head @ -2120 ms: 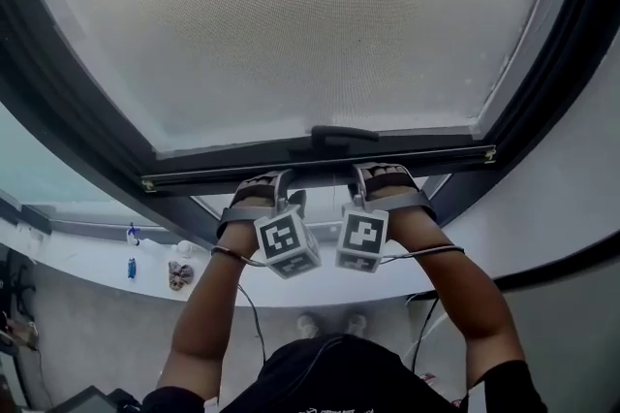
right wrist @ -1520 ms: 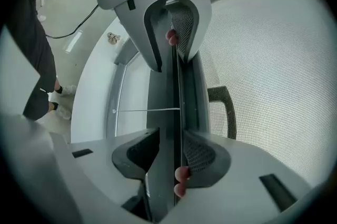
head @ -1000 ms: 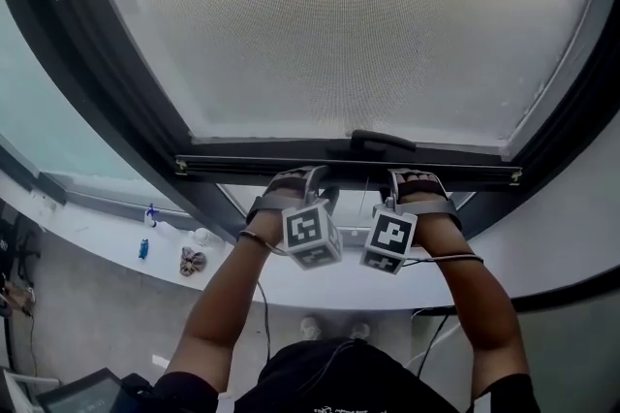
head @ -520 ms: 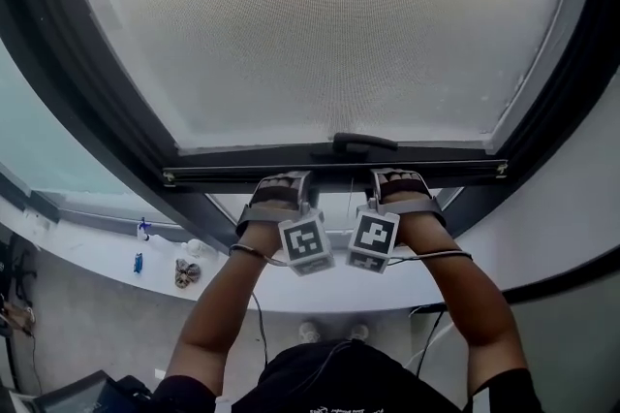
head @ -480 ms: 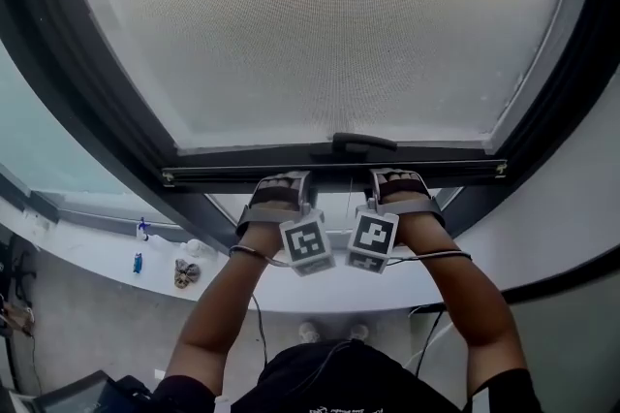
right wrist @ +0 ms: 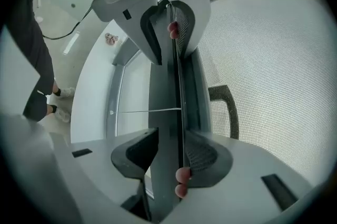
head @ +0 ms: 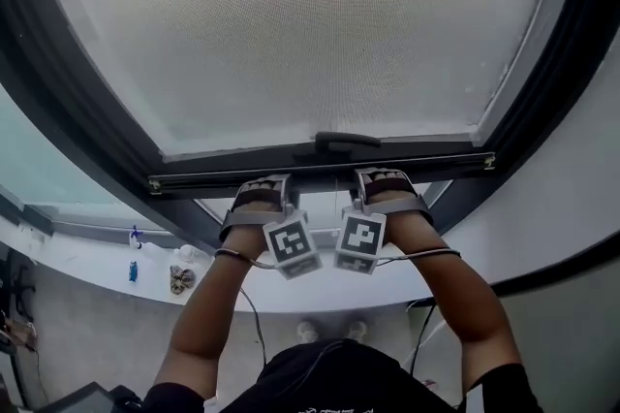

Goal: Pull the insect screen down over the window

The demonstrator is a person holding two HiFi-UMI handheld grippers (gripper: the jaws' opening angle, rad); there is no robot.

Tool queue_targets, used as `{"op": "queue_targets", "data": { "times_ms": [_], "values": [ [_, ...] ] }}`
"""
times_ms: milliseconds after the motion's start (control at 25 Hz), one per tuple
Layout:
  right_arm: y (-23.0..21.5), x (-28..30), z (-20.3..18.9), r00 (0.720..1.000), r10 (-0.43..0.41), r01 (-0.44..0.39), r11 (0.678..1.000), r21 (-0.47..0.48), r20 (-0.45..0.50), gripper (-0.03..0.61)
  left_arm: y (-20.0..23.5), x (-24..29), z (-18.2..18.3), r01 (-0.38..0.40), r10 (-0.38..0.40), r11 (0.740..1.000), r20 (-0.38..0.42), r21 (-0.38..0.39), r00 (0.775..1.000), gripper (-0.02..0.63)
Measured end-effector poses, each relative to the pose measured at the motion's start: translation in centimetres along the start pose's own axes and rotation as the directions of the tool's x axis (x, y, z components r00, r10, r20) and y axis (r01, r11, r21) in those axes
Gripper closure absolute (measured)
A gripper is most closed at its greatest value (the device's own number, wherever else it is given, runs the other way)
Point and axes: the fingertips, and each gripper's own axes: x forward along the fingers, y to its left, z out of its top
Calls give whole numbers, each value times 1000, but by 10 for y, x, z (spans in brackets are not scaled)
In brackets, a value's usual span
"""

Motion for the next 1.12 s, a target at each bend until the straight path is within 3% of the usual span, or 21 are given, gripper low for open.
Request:
{"op": "queue_targets", "data": {
  "times_ms": [200,360,560,680,840,1120],
  "values": [
    [5,4,-1,1000,3,-4,1000,-25,-19,430,-4,5,-4,-18,19,999,-36,33,999,468],
    [6,4,1,1000,2,-2,1000,-16,-1,430,-5,4,-3,-20,20,1000,-24,-13,1000,468],
    [0,9,-3,1000,-17,17,1000,-5,2,430,4,13,1,-149,150,989,-39,12,988,468],
    [-1,10,-2,1000,0,0,1000,-3,-1,430,6,12,1,-136,136,990,-22,-21,991,506],
    [2,8,-4,999,52,-52,999,-16,-16,431,7,11,-2,-72,72,997,-20,-24,997,509],
    [-5,5,-2,999,23,-23,1000,12,28,431,9,9,-1,-33,33,999,-20,-21,999,505]
  ]
}}
